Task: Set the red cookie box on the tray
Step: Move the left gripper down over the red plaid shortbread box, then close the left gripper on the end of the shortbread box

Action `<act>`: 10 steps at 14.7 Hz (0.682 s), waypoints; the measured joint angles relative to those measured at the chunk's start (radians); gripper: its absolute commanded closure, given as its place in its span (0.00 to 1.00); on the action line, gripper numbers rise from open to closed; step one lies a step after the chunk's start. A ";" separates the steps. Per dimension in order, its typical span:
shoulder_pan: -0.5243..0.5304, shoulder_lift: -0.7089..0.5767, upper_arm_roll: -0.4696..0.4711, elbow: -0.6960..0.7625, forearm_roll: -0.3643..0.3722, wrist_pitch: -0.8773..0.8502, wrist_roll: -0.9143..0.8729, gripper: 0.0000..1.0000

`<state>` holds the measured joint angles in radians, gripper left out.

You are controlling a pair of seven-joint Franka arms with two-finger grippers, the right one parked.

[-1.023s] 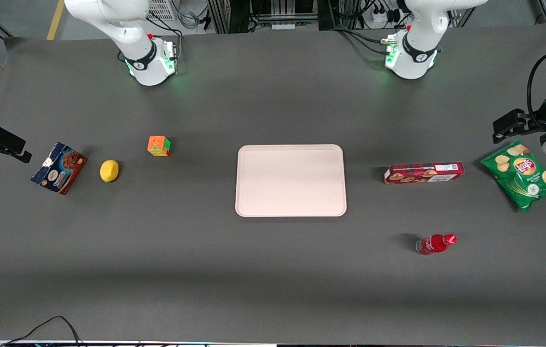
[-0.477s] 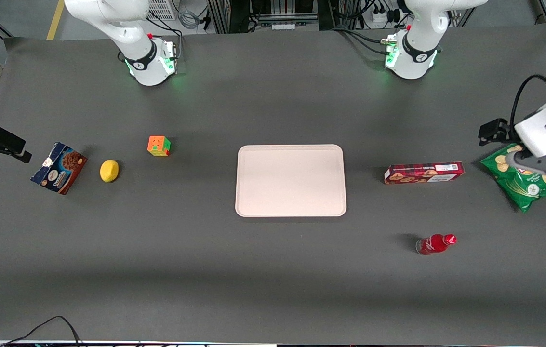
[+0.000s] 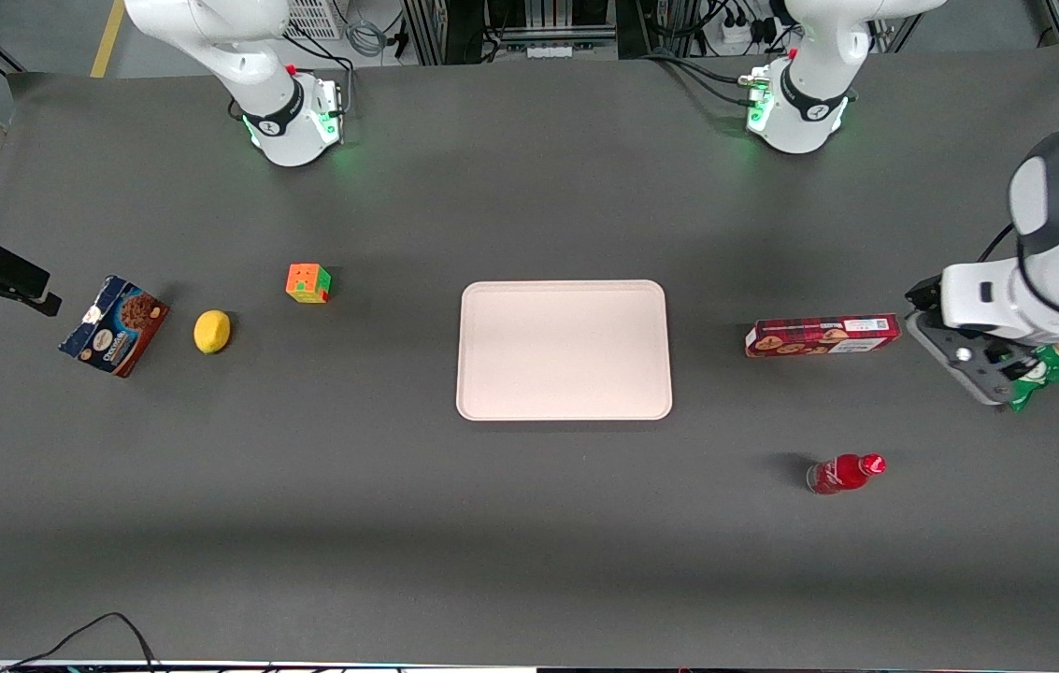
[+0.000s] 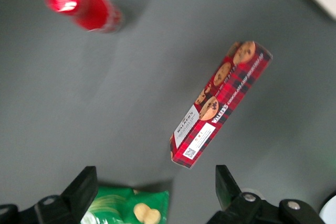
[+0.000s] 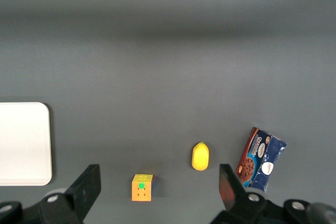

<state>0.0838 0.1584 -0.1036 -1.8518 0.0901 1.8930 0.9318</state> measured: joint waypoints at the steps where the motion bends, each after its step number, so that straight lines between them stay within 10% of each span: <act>1: 0.000 0.000 -0.001 -0.045 0.000 0.037 0.054 0.00; 10: 0.008 -0.001 -0.020 -0.406 -0.008 0.394 0.276 0.00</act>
<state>0.0917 0.1577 -0.1234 -2.2578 0.0818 2.2875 1.2074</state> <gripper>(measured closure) 0.000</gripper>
